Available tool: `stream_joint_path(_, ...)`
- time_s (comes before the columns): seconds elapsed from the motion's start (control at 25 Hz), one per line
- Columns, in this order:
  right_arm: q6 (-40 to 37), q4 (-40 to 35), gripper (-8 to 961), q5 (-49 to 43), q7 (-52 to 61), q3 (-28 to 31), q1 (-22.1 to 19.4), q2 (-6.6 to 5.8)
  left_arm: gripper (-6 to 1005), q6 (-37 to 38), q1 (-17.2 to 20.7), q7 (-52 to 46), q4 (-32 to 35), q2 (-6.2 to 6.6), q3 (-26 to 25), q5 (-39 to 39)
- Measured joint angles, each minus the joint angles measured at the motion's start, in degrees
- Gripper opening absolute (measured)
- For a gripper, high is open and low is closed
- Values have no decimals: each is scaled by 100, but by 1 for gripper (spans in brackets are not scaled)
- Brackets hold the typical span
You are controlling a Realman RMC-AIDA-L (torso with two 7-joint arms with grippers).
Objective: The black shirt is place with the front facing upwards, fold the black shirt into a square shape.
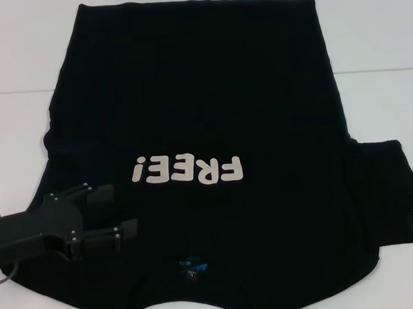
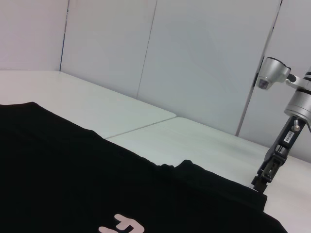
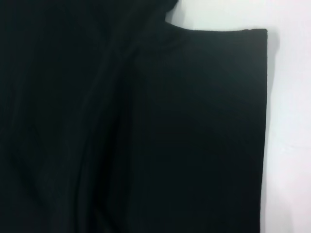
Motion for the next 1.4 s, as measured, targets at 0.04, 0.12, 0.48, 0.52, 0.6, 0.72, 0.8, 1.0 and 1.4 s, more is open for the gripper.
stream_joint_path(0.04, 2, 1, 854, -8, 0, 0, 2, 7, 900, -2, 0, 0, 0, 0, 0, 0)
stream_joint_path(0.12, 8, 1, 853, -10, 0, 0, 7, 11, 900, -22, 0, 0, 0, 0, 0, 0)
stream_joint_path(0.48, 13, 28, 852, -12, 0, 0, 46, 25, 898, -49, -1, 1, -10, 0, 0, 0)
stream_joint_path(0.52, 14, 44, 852, -12, 0, 0, 55, 25, 898, -51, -1, 0, -10, 0, 0, 0)
stream_joint_path(0.6, 17, 72, 852, -12, 0, 0, 72, 25, 898, -56, 2, 0, -10, 0, -1, 0)
stream_joint_path(0.72, 24, 79, 852, -12, 0, 0, 93, 28, 898, -65, 12, 0, -10, 0, -1, 0)
stream_joint_path(0.8, 27, 79, 852, -12, 0, 0, 107, 32, 897, -68, 16, 1, -8, 0, -1, 0)
stream_joint_path(1.0, 38, 151, 852, -12, 0, -10, 147, 34, 896, -70, 25, 1, -1, 0, -1, 0)
stream_joint_path(1.4, 64, 214, 852, 4, 0, -26, 200, 62, 895, -70, 27, 0, 8, 0, 0, 0)
